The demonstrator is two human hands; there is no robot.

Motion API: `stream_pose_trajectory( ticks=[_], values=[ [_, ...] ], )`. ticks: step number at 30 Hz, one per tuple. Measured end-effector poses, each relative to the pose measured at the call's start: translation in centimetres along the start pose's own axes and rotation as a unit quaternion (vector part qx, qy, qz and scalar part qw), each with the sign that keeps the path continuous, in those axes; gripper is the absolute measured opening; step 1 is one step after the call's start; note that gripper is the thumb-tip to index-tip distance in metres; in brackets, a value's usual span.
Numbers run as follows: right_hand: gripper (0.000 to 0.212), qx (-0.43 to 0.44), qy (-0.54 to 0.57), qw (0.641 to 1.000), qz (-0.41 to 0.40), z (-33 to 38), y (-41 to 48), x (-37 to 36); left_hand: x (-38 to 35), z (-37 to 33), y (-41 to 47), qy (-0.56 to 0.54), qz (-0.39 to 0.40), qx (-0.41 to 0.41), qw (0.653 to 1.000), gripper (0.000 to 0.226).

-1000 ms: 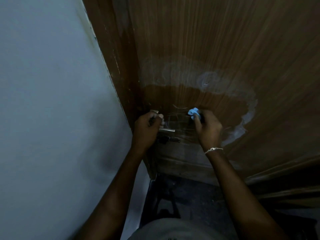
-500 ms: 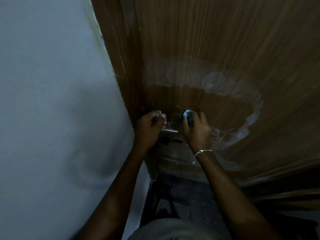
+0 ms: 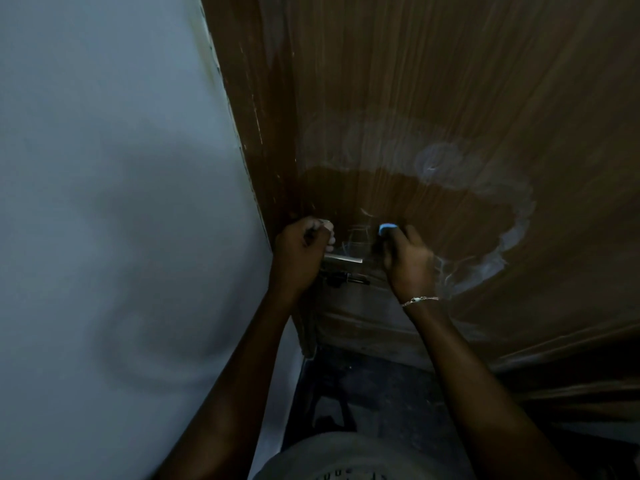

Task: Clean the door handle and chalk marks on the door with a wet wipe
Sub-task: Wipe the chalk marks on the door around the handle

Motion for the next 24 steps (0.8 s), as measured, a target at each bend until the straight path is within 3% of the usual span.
stream_pose_trajectory(
  ticks=[3, 8, 13, 18, 22, 24],
  values=[
    [0.029, 0.015, -0.004, 0.999, -0.047, 1.5, 1.4, 0.9, 0.4, -0.2, -0.2, -0.004, -0.007, 0.001, 1.000, 0.019],
    [0.038, 0.034, -0.052, 0.997, 0.054, 2.4, 0.7, -1.8, 0.4, -0.8, -0.2, -0.005, -0.007, -0.004, 1.000, 0.023],
    [0.026, 0.042, -0.028, 0.997, -0.058, 2.4, 1.8, 0.4, 1.1, -0.6, -0.5, -0.005, -0.023, -0.008, 1.000, 0.021],
    [0.038, 0.067, -0.092, 0.992, 0.062, 3.9, 1.7, -1.7, 0.8, -0.9, -0.4, -0.001, -0.024, 0.004, 1.000, 0.022],
    [0.024, 0.036, -0.084, 0.995, -0.029, 3.2, 2.0, -0.5, 1.3, 0.2, -0.8, -0.010, -0.045, 0.018, 0.999, 0.020],
    [0.026, 0.051, -0.077, 0.995, -0.034, 4.5, 3.2, -0.4, 1.3, 0.5, -0.8, -0.007, -0.053, 0.027, 0.998, 0.021]
  ],
)
Point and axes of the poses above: each hand's wrist, its own y-axis towards the middle knuckle, its own x-axis out of the back of the hand, z = x × y, the point moved 2 cm from there along y, towards the middle knuckle, and after that the axes turned 9 degrees about z, right-handed, at the moved point
